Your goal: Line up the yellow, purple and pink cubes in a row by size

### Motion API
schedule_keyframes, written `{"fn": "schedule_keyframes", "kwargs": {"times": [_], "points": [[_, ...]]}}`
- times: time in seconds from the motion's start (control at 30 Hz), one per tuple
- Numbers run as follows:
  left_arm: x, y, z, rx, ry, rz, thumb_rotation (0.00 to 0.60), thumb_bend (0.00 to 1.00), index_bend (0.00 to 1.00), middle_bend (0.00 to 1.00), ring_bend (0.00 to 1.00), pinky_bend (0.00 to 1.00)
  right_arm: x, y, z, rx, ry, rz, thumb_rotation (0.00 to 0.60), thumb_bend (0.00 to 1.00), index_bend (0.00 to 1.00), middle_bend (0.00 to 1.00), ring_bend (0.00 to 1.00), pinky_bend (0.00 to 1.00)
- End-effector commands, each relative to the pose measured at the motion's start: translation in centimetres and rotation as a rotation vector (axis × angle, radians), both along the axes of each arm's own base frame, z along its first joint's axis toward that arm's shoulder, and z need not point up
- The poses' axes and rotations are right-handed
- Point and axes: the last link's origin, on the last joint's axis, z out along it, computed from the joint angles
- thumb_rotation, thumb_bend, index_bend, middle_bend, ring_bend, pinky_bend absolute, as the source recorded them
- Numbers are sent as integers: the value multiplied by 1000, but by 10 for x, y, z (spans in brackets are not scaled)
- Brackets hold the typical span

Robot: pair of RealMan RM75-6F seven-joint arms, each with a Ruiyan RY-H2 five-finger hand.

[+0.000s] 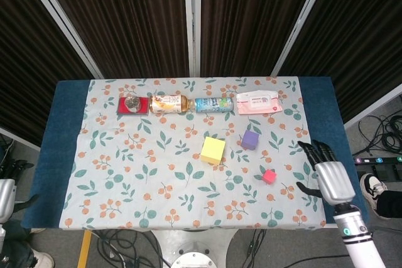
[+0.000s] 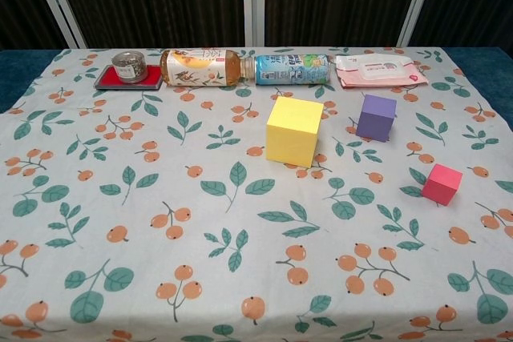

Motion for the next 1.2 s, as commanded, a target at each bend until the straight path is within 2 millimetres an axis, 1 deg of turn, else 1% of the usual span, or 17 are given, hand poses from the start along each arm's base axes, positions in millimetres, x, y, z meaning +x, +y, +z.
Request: {"fn": "schedule_keyframes", "kwargs": {"times": [0.03, 0.17, 0.27, 0.37, 0.5, 0.67, 0.97, 1.2], "points": [[-1, -1, 1, 3, -1, 0, 600, 71, 330, 330, 171, 233, 38, -25, -25, 73, -19, 61, 600, 49, 55, 139, 34, 76], [-1, -3, 1, 3, -1, -9, 600, 72, 330, 330, 171, 234, 65, -44, -58, 138, 35, 113, 600, 47, 55, 139, 34, 76], [-2, -4, 1, 4, -3, -7, 600, 71, 330, 329, 171, 234, 80, -56, -82, 180, 53, 124, 600, 51, 54, 139, 34, 76], [-4, -5, 1, 6, -6, -3, 600, 71, 330, 329, 171, 234, 90, -67, -103, 211, 58, 114, 600, 55, 56, 140, 34, 76], [-6, -7, 2, 5, -7, 3, 600, 71, 330, 330, 171, 234, 100, -77, -126, 231, 40, 93, 600, 76, 58, 150, 34, 76], [-9, -7, 2, 5, -11, 8, 600, 71, 330, 330, 171, 234, 104, -88, -148, 236, 28, 57, 600, 119, 79, 168, 38, 76], [-12, -7, 1, 1, -16, 12, 600, 71, 330, 329, 171, 234, 116, -104, -181, 259, 21, 25, 600, 139, 120, 185, 42, 76], [-16, -9, 1, -1, -18, 25, 600, 71, 330, 330, 171, 233, 118, -111, -194, 245, 23, 1, 600, 156, 185, 243, 69, 81]]}}
